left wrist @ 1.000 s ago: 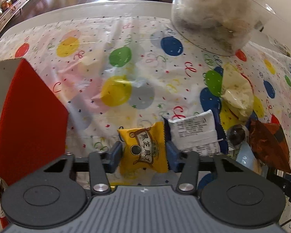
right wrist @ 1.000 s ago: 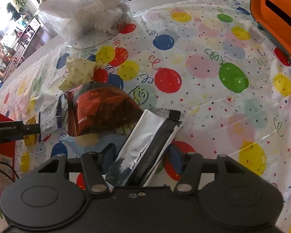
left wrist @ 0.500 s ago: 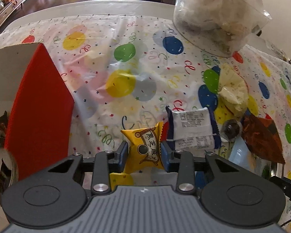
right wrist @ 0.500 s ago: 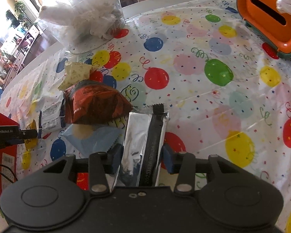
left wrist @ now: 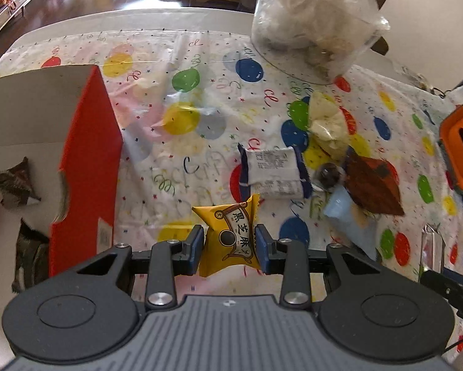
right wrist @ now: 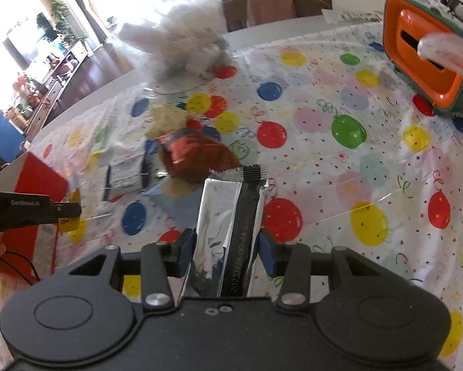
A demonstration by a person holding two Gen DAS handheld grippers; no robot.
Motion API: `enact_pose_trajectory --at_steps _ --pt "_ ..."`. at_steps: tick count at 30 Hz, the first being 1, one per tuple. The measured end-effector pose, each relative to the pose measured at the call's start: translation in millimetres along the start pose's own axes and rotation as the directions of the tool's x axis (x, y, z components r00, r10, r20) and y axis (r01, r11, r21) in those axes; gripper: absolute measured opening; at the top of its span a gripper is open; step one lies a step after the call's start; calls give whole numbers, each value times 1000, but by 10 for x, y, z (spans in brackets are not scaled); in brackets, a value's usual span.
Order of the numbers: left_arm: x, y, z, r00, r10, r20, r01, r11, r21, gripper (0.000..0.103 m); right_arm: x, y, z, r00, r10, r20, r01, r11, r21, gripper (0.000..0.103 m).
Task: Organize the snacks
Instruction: 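Carry the yellow packet and silver wrapper over the cardboard box with both tools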
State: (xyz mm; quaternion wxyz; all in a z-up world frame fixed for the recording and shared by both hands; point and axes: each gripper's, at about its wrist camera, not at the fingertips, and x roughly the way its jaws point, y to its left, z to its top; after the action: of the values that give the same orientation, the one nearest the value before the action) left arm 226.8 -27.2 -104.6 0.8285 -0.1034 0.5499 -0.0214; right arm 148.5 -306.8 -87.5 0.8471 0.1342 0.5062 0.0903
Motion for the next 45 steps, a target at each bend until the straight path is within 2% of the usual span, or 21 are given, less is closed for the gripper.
enact_pose_trajectory --at_steps 10,15,24,35,45 --pt "-605 96 -188 998 -50 42 48 998 46 35 -332 471 -28 998 54 34 -51 996 -72 44" --pt "-885 263 -233 995 -80 52 79 997 28 35 -409 842 -41 994 96 42 -90 989 -120 44" --pt "-1272 671 -311 993 -87 86 86 996 17 35 -405 1541 -59 986 163 45 -151 968 -201 44" --pt "-1539 1494 -304 990 7 141 -2 999 -34 35 -181 2526 -16 975 217 37 -194 926 -324 44" --pt "-1496 2246 -172 987 101 125 -89 991 -96 35 193 3234 -25 976 216 -12 -203 898 -391 44"
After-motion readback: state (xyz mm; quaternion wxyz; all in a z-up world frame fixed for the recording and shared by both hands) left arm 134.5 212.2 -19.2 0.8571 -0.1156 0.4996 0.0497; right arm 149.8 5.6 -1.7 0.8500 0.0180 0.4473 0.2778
